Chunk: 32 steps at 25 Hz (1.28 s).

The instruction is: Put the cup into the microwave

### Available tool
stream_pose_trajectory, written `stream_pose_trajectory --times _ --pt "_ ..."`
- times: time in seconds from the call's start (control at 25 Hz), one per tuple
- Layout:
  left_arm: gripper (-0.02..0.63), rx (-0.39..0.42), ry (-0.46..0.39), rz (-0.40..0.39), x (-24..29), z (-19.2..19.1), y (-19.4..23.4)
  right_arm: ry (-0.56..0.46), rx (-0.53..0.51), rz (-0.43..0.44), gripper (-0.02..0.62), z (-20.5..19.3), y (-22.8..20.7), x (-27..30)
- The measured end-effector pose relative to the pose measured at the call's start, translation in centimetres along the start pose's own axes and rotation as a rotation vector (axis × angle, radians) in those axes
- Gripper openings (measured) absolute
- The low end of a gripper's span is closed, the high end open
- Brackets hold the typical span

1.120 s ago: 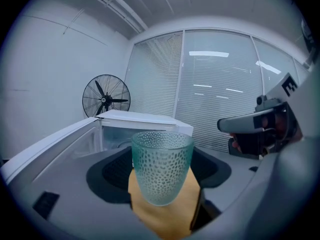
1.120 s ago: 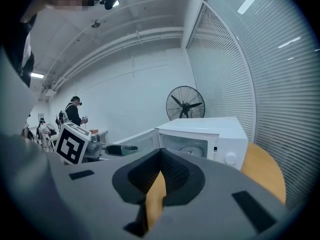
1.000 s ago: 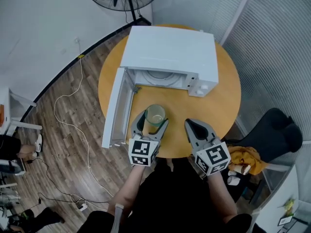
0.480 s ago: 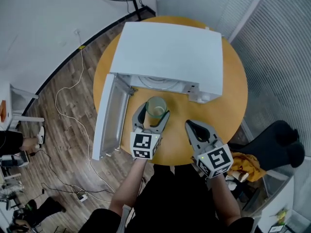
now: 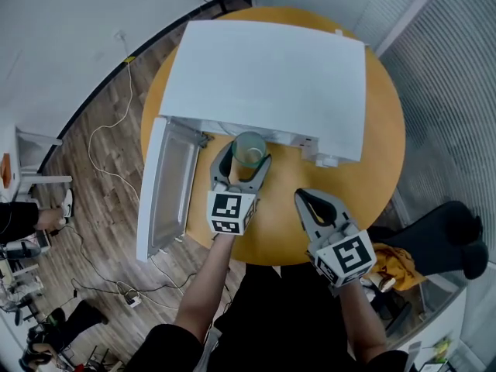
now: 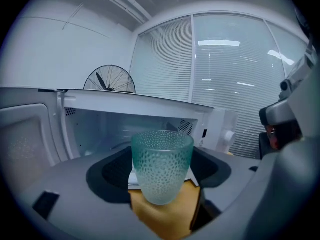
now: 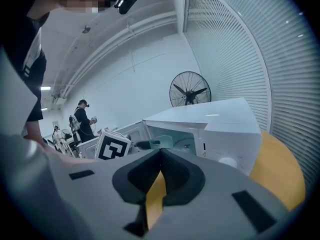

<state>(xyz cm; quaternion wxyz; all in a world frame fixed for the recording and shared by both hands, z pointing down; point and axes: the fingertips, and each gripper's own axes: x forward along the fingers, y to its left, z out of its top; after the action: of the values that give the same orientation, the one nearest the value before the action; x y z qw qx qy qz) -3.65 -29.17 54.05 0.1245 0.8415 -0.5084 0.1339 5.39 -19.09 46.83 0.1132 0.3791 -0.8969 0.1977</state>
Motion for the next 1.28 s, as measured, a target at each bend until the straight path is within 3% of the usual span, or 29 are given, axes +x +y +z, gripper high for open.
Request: stream_pose_trajectory --times 0.52,1.28 --pt "0.353 0.064 -0.026 0.034 4.7 -0.9 2.6 0.027 0.011 0.011 0.011 -0.8 -1.1 0.8" --pt "0.353 0.056 0.002 0.055 7.7 -2.9 4.8 0.038 0.021 0.008 0.011 -1.4 -1.0 1.2"
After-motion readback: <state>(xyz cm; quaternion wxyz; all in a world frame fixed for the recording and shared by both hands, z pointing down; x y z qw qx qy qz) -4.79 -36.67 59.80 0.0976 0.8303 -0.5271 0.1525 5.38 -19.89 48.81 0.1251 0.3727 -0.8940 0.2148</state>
